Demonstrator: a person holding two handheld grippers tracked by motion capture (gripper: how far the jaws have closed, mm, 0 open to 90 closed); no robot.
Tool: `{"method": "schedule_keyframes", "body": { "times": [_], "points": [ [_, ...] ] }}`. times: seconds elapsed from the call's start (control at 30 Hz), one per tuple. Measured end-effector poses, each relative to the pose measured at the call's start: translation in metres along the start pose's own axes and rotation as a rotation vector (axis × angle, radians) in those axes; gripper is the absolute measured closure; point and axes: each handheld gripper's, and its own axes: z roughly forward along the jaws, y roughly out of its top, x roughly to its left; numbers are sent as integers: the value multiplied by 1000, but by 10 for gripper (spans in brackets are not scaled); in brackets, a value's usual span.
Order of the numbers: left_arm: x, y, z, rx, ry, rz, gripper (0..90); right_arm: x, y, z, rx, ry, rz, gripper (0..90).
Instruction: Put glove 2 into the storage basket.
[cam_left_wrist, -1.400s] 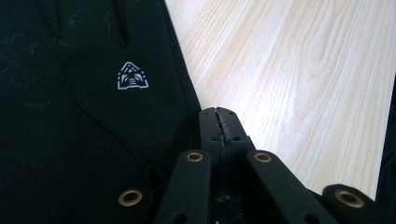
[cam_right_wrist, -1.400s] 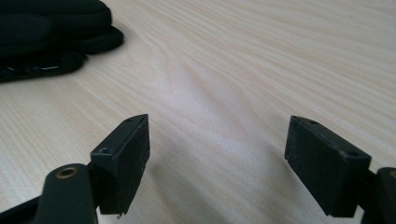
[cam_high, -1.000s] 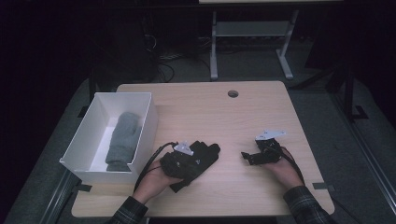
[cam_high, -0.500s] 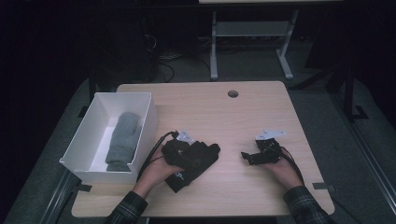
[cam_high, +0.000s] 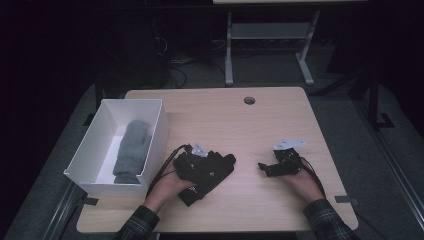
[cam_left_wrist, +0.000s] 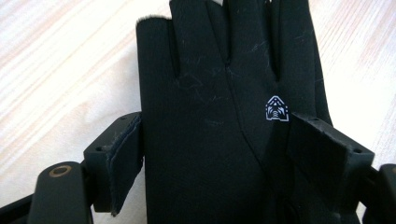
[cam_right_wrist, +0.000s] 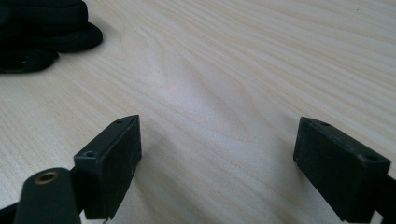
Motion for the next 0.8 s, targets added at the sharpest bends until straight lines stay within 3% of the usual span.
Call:
{"method": "schedule_keyframes", "body": {
  "times": [0.17, 0.37, 0.53, 0.57, 0.6, 0.63, 0.73, 0.77, 0.8],
  "points": [
    [2, -3, 3, 11, -34, -20, 185, 0, 0, 0, 0, 0, 0, 151],
    [-2, -1, -1, 20, -75, 0, 362, 0, 0, 0, 0, -1, 1, 151],
    [-2, 0, -2, 27, -123, -15, 621, 0, 0, 0, 0, -2, 2, 151],
    [-2, 1, -3, 38, -126, -5, 645, 0, 0, 0, 0, -2, 2, 151],
    [-3, 1, -2, 27, -128, -24, 660, 0, 0, 0, 0, -2, 2, 151],
    [-2, 1, -3, 43, -130, -6, 668, 0, 0, 0, 0, -2, 2, 151],
    [-2, 3, -4, 29, -137, -38, 688, 0, 0, 0, 0, -2, 2, 151],
    [-2, 3, -5, 36, -135, -28, 692, 0, 0, 0, 0, -2, 3, 151],
    [-3, 4, -7, 19, -135, -51, 695, 0, 0, 0, 0, -2, 4, 151]
  ]
}}
